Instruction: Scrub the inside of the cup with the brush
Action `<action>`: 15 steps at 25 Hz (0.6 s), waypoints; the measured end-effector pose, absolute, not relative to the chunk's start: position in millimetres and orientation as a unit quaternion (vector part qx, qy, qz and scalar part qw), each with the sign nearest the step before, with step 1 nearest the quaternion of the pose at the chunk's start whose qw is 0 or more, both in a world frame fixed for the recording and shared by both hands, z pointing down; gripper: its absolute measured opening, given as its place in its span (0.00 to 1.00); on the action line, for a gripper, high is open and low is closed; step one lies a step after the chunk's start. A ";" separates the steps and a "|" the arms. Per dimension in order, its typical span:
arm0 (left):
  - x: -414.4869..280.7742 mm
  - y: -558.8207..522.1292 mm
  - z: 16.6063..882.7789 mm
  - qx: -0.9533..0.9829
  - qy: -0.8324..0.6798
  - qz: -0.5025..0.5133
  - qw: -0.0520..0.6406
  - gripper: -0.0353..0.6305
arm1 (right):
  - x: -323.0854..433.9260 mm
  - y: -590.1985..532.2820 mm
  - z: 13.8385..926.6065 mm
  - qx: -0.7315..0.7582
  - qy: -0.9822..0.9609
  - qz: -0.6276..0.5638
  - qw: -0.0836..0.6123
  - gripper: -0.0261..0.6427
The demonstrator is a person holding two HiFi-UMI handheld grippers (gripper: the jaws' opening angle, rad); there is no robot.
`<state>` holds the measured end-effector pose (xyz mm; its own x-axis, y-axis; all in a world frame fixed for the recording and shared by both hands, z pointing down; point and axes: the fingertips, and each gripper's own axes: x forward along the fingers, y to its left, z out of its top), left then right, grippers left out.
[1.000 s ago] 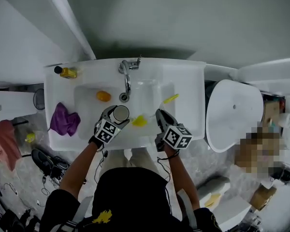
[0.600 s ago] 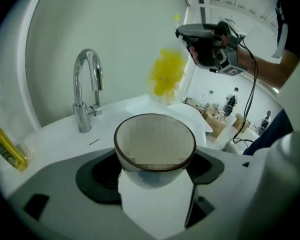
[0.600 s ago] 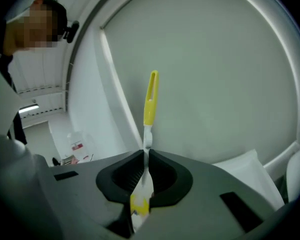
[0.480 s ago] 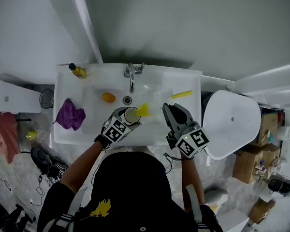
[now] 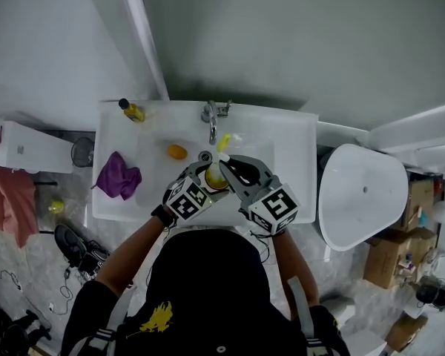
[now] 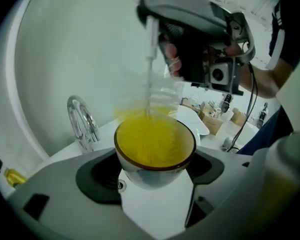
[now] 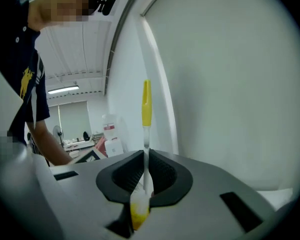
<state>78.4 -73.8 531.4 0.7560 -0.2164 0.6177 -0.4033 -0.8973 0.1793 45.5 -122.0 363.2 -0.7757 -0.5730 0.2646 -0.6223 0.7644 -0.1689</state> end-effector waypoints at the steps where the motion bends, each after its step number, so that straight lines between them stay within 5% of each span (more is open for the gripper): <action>1: 79.1 -72.7 526.3 0.927 -0.166 0.304 0.144 0.66 | 44.1 -125.5 366.0 0.319 -0.934 0.116 0.107 0.12; 10: 56.6 -90.9 511.5 0.926 -0.201 0.281 0.155 0.66 | 65.2 -105.4 366.6 0.287 -0.940 0.167 0.076 0.12; 15: 70.5 -79.1 514.4 0.929 -0.170 0.304 0.125 0.66 | 38.2 -90.6 364.6 0.252 -0.953 0.121 0.121 0.12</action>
